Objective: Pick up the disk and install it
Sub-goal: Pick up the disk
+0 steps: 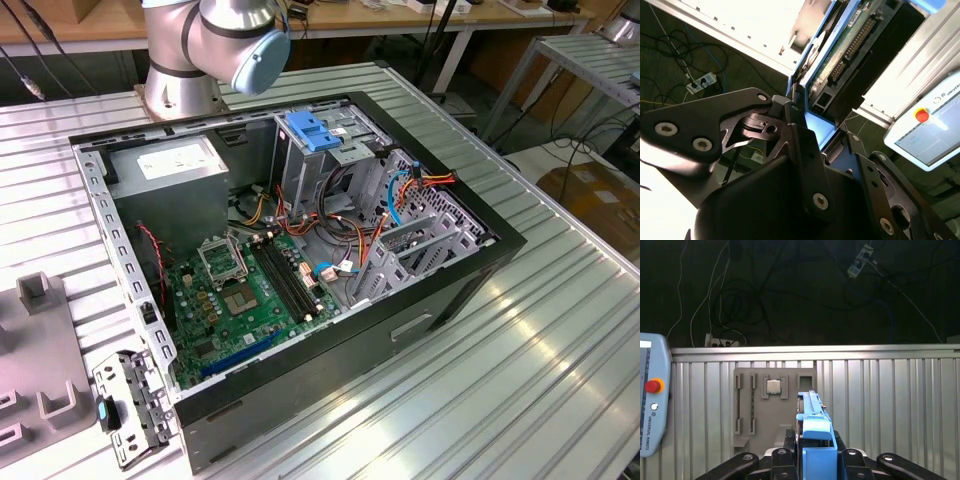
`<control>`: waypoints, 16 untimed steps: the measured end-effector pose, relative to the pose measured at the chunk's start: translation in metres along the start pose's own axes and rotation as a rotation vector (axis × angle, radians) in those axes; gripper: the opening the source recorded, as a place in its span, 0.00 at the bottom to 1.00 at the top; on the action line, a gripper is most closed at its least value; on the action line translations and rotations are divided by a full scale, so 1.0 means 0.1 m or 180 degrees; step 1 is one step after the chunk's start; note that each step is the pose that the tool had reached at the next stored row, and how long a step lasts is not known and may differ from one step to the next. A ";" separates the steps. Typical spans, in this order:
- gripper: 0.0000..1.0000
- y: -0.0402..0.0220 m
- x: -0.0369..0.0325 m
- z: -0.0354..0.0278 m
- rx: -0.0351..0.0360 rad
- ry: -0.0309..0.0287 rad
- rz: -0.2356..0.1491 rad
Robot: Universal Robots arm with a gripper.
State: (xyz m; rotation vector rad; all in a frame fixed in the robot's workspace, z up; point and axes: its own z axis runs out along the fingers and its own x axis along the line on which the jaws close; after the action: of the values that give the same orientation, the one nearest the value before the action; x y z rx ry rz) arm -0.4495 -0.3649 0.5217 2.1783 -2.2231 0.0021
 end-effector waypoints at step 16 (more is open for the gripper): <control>0.37 -0.329 -0.007 -0.006 0.0000 0.0000 0.0000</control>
State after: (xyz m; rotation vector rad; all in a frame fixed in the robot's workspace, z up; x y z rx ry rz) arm -0.4166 -0.3649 0.5217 2.1783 -2.2231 0.0021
